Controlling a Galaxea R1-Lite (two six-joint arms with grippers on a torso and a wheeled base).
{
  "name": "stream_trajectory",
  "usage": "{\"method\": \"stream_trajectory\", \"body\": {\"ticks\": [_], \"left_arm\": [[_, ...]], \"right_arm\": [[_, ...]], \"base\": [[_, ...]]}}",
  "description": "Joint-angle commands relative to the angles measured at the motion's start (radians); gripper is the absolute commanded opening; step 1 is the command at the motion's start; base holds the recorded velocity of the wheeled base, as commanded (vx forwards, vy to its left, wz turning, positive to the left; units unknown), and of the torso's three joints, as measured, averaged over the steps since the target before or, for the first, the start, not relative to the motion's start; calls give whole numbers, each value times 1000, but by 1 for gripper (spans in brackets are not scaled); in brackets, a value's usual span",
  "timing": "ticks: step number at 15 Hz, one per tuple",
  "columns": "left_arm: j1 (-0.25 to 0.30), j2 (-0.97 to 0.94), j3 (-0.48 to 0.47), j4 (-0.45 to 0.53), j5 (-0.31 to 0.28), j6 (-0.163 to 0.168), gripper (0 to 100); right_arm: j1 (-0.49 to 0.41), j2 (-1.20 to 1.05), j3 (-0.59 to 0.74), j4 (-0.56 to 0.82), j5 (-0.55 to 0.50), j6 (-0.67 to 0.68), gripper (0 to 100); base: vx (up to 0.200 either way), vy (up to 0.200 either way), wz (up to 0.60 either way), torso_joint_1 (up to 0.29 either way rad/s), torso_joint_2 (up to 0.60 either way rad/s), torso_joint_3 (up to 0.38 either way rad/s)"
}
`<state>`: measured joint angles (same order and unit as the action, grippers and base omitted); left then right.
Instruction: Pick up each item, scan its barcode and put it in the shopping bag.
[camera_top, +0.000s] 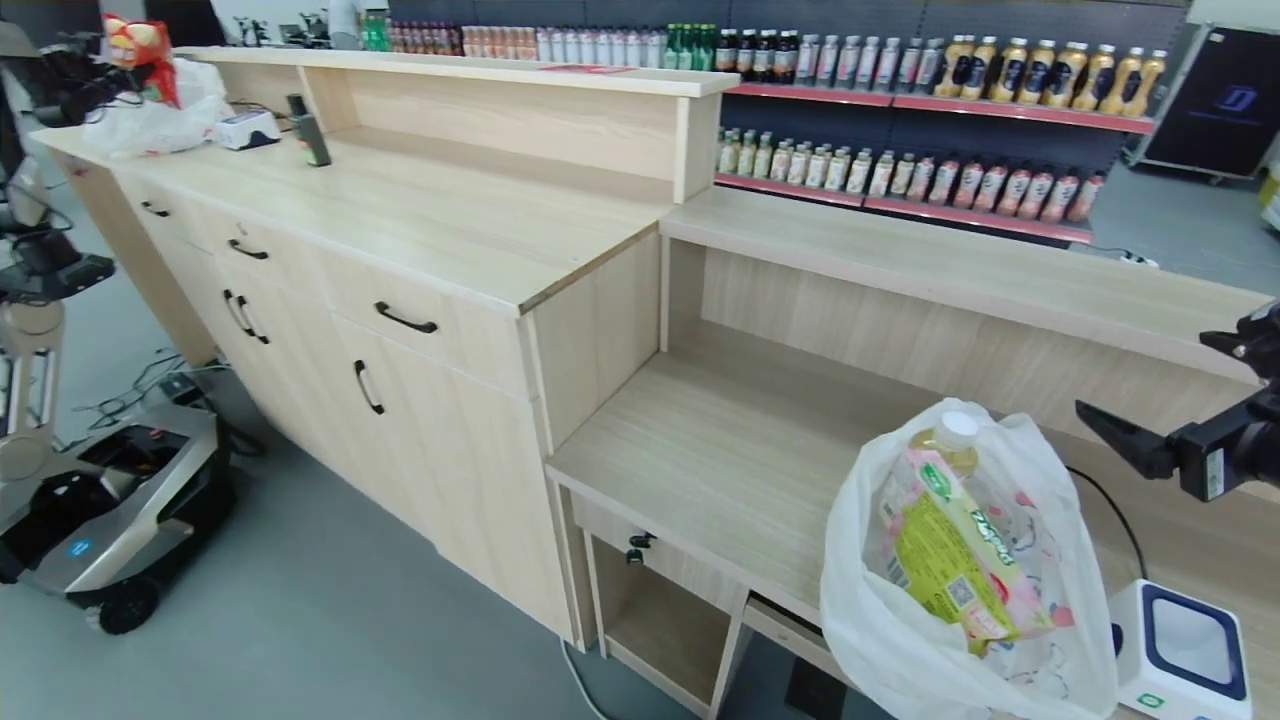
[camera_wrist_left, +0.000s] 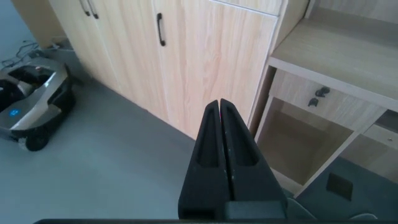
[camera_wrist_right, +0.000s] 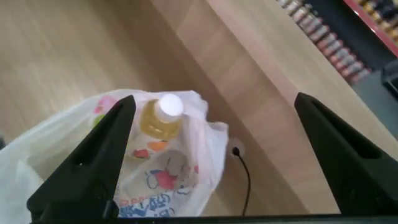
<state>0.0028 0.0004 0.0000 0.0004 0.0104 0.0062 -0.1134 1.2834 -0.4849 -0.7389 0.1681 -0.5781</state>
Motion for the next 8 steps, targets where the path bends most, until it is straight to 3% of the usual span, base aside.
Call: {"method": "stream_trajectory", "body": {"ticks": [1, 6, 8], "left_arm": [[2, 0, 0, 0, 0, 1, 0], [2, 0, 0, 0, 0, 1, 0], [2, 0, 0, 0, 0, 0, 0]], "right_arm": [[17, -3, -61, 7, -142, 87, 100], [6, -9, -98, 4, -240, 170, 100], [3, -26, -103, 7, -239, 297, 100]], "base": [[0, 0, -600, 12, 7, 2], [0, 0, -600, 2, 1, 3], [0, 0, 0, 0, 0, 0]]}}
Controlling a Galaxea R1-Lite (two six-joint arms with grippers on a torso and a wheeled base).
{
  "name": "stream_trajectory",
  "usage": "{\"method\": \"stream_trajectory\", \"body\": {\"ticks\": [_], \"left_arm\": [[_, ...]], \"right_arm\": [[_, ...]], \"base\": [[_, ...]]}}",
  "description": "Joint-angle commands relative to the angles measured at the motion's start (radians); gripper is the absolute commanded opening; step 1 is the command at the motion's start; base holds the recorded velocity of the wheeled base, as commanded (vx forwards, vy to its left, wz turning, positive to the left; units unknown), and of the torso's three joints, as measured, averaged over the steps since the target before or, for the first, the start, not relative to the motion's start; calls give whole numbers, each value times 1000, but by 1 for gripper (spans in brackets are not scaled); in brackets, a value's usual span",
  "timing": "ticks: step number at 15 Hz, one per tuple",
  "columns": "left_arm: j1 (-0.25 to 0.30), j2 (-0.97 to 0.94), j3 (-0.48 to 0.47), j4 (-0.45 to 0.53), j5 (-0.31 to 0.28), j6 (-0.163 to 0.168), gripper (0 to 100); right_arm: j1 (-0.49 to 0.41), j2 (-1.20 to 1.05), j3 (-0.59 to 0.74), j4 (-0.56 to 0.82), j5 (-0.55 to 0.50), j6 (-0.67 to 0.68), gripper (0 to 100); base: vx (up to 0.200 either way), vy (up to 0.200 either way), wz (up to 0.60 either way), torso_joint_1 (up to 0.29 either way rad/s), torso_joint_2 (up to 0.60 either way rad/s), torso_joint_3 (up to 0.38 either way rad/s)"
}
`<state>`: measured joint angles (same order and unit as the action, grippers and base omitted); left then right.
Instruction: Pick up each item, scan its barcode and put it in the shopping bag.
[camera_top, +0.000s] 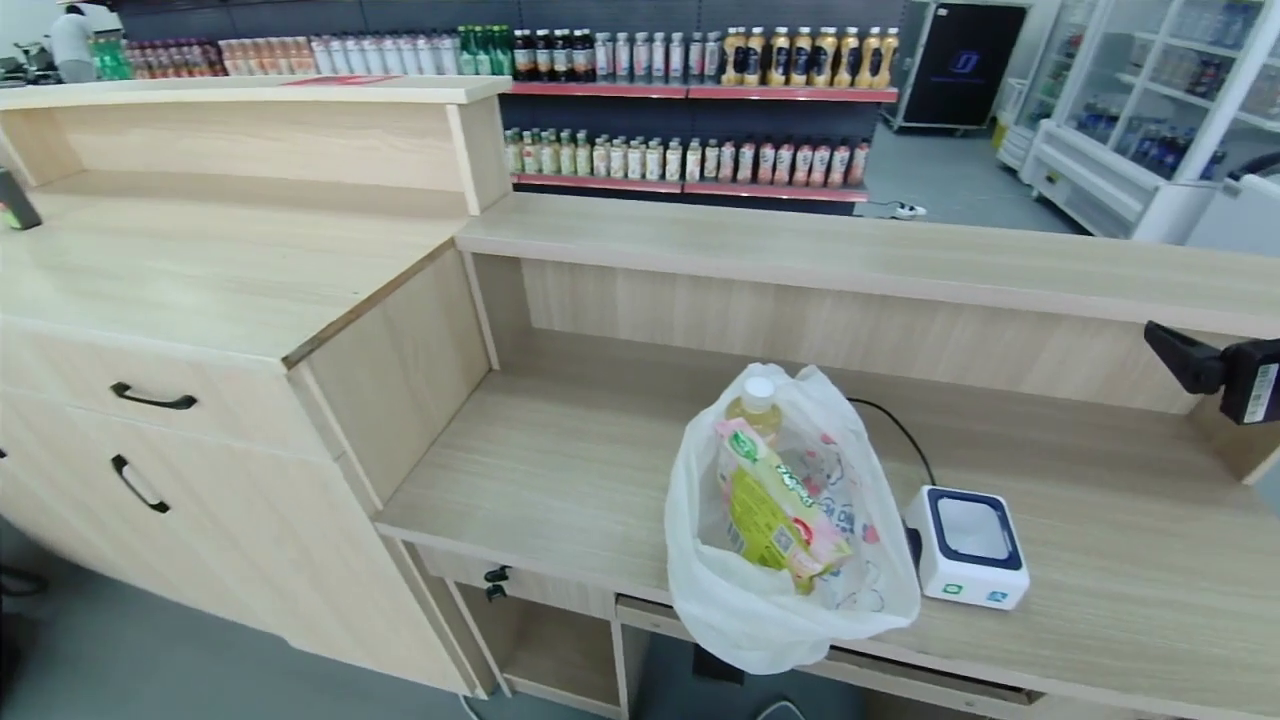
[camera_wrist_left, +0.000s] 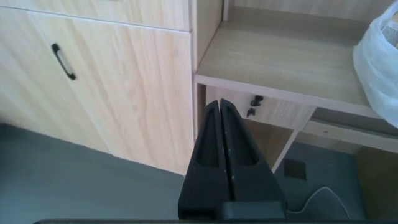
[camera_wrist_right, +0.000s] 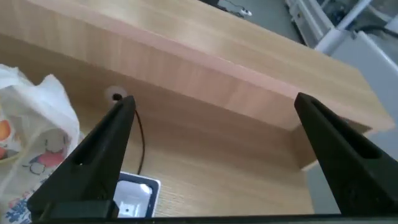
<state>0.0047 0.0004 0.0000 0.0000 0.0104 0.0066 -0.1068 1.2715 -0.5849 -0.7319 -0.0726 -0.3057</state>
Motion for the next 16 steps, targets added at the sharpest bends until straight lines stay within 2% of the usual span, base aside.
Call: {"method": "stream_trajectory", "body": {"ticks": [1, 4, 8, 10, 12, 15, 16], "left_arm": [[0, 0, 0, 0, 0, 0, 0], [0, 0, 0, 0, 0, 0, 0], [0, 0, 0, 0, 0, 1, 0], [0, 0, 0, 0, 0, 0, 0], [0, 0, 0, 0, 0, 0, 0], [0, 0, 0, 0, 0, 0, 0], [0, 0, 0, 0, 0, 0, 0]], "right_arm": [[-14, -29, 17, 6, -4, 79, 100], [-83, -129, 160, 78, -6, 158, 100], [-105, -222, 221, 186, -116, 260, 100], [-105, -265, 277, 180, -118, 261, 100], [-45, -277, 324, 120, -122, 235, 100], [-42, -282, 338, 103, -122, 154, 100], [-42, -288, 347, 105, -122, 148, 100]], "base": [[0, 0, 0, 0, 0, 0], [0, 0, 0, 0, 0, 0], [0, 0, 0, 34, -68, -30], [0, 0, 0, 61, -105, -56], [0, 0, 0, 0, 0, 0], [0, 0, 0, 0, 0, 0], [0, 0, -600, 2, 2, 7]]}}
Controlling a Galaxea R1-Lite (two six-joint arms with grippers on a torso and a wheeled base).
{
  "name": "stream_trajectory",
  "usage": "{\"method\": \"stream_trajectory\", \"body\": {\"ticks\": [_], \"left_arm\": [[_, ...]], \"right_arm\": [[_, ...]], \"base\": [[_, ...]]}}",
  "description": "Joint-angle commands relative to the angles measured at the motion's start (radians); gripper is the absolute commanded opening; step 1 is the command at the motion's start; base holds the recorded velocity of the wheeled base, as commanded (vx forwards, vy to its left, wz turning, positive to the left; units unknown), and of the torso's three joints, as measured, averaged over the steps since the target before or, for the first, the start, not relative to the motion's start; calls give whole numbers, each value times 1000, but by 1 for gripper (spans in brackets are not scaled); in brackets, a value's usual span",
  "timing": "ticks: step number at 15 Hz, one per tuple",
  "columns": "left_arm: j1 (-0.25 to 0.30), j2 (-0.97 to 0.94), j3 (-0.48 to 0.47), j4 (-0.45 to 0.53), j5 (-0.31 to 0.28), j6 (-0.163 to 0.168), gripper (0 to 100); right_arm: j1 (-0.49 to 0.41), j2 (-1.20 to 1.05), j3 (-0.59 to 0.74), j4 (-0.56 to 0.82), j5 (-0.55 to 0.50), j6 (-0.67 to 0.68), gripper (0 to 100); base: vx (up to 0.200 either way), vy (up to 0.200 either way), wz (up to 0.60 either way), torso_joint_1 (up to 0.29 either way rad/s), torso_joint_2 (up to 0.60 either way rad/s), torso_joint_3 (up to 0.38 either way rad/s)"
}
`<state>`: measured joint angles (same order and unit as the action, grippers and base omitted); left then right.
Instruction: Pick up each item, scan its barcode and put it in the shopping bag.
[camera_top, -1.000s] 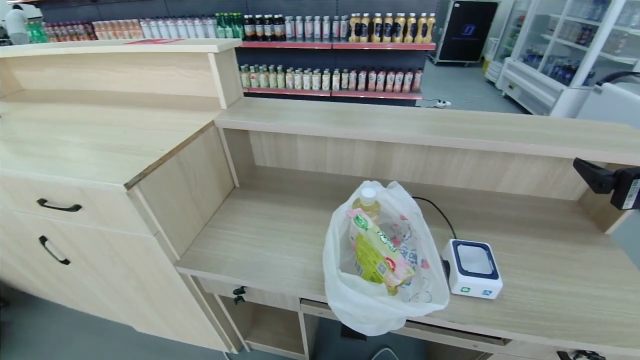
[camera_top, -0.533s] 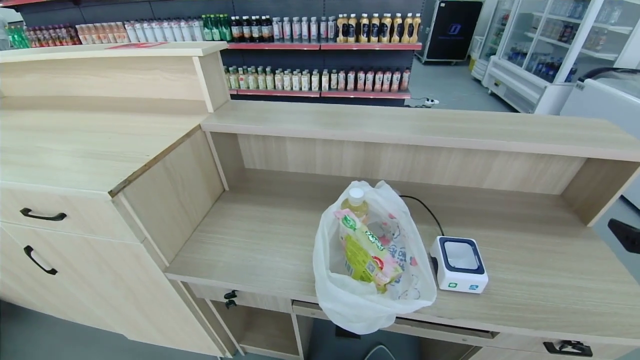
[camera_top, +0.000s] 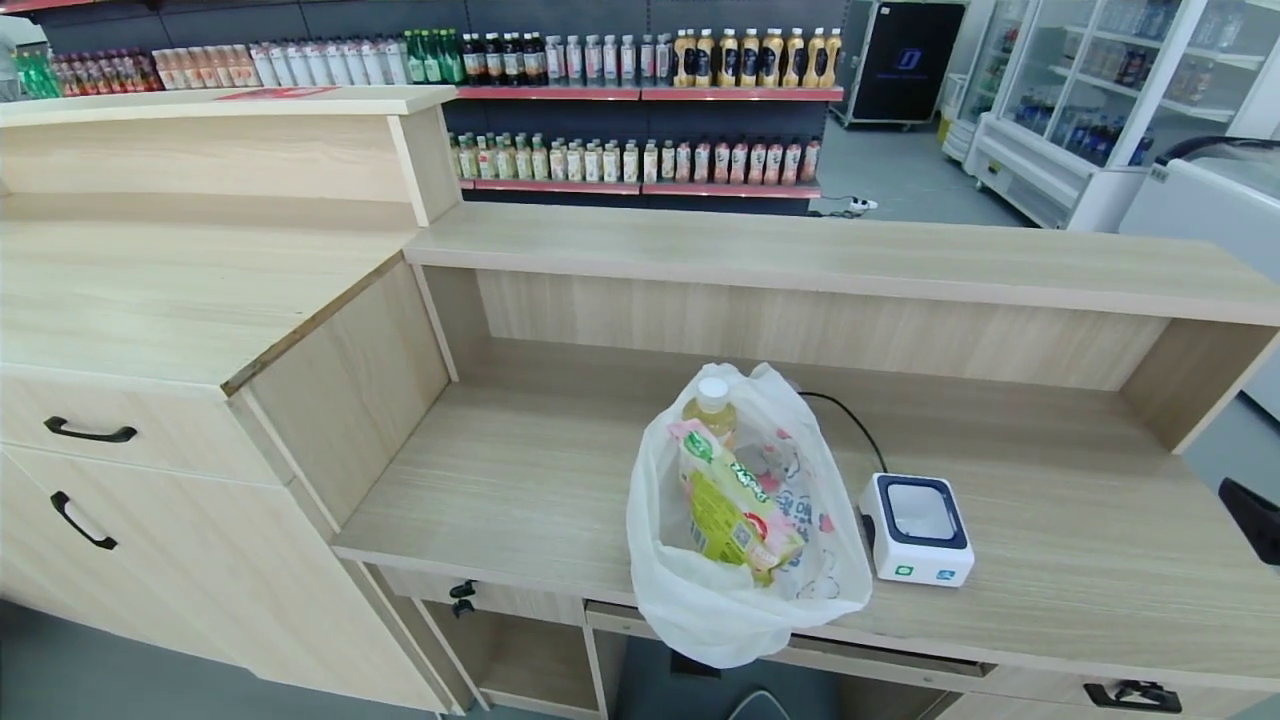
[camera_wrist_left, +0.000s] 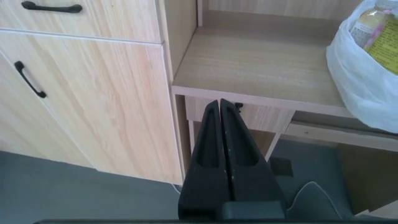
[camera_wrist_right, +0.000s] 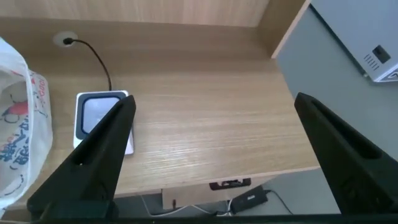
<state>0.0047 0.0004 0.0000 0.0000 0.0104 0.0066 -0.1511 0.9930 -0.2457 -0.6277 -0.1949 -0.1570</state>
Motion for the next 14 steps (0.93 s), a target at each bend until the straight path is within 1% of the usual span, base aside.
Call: {"method": "stream_trajectory", "body": {"ticks": [1, 2, 5, 7, 10, 12, 13, 14], "left_arm": [[0, 0, 0, 0, 0, 0, 0], [0, 0, 0, 0, 0, 0, 0], [0, 0, 0, 0, 0, 0, 0], [0, 0, 0, 0, 0, 0, 0], [0, 0, 0, 0, 0, 0, 0], [0, 0, 0, 0, 0, 0, 0], [0, 0, 0, 0, 0, 0, 0], [0, 0, 0, 0, 0, 0, 0]], "right_arm": [[2, -14, 11, -1, 0, -4, 100], [-4, -20, 16, 0, -1, -3, 100], [-8, -63, 40, 11, 2, 8, 100], [-8, -108, 83, 9, 2, 33, 100], [-7, -142, 131, 17, 3, 68, 100], [8, -169, 192, 14, 6, 90, 100], [21, -235, 246, 19, 14, 126, 100], [45, -313, 246, 65, 28, 137, 100]], "base": [[0, 0, -600, 2, -2, 7], [0, 0, -600, 7, 2, 2], [0, 0, 0, 0, 0, 0], [0, 0, 0, 0, 0, 0], [0, 0, 0, -87, 165, 84], [0, 0, 0, 0, 0, 0], [0, 0, 0, 0, 0, 0], [0, 0, 0, 0, 0, 0]]}}
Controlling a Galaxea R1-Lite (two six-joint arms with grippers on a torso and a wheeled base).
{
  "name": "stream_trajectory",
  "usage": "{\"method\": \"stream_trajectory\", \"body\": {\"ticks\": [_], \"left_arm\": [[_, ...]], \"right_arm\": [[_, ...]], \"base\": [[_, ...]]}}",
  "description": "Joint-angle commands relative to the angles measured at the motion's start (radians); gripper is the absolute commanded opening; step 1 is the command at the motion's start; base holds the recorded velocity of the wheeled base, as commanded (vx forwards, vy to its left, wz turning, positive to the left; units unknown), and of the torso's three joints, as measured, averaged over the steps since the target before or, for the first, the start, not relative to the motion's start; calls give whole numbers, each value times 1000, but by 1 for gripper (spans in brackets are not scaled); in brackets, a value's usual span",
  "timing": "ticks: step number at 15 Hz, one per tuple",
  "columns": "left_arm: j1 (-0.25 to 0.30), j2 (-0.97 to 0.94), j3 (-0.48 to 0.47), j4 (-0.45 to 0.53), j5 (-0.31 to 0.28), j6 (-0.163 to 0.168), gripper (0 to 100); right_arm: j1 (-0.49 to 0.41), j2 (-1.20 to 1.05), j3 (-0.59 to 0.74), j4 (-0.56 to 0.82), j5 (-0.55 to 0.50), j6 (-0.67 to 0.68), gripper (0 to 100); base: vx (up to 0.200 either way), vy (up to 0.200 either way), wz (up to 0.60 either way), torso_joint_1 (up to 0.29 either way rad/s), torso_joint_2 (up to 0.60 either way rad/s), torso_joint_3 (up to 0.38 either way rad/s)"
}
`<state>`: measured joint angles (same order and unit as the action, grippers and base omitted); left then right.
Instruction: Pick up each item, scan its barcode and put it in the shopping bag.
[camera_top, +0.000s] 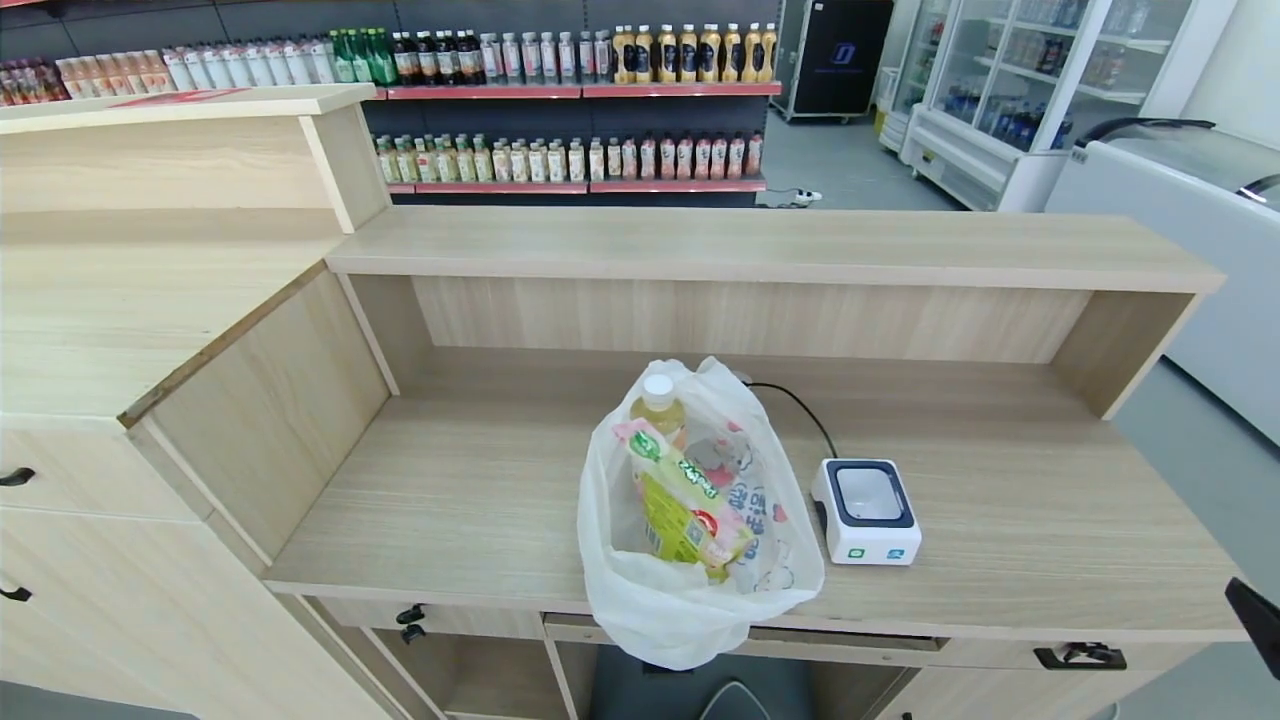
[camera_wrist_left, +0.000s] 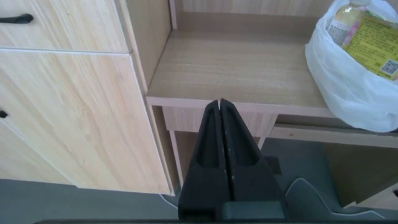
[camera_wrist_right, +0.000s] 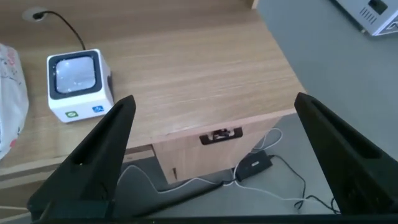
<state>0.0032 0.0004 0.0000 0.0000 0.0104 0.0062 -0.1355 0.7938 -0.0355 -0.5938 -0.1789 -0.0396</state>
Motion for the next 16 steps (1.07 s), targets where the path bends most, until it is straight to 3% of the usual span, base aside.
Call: {"method": "stream_trajectory", "body": {"ticks": [1, 3, 4, 6, 10, 16], "left_arm": [[1, 0, 0, 0, 0, 1, 0], [1, 0, 0, 0, 0, 0, 0], [1, 0, 0, 0, 0, 0, 0], [1, 0, 0, 0, 0, 0, 0], [1, 0, 0, 0, 0, 0, 0], [1, 0, 0, 0, 0, 0, 0]], "right_arm": [[50, -205, 36, 121, 16, 37, 100], [60, -366, 36, 250, 16, 38, 100], [54, -541, 36, 396, 16, 32, 100], [59, -699, 36, 491, 15, 26, 100], [140, -791, 36, 494, 15, 21, 100], [140, -792, 36, 494, 7, 55, 100]], "base": [[0, 0, 0, 0, 0, 0], [0, 0, 0, 0, 0, 0], [0, 0, 0, 0, 0, 0], [0, 0, 0, 0, 0, 0], [0, 0, 0, 0, 0, 0], [0, 0, 0, 0, 0, 0]]}}
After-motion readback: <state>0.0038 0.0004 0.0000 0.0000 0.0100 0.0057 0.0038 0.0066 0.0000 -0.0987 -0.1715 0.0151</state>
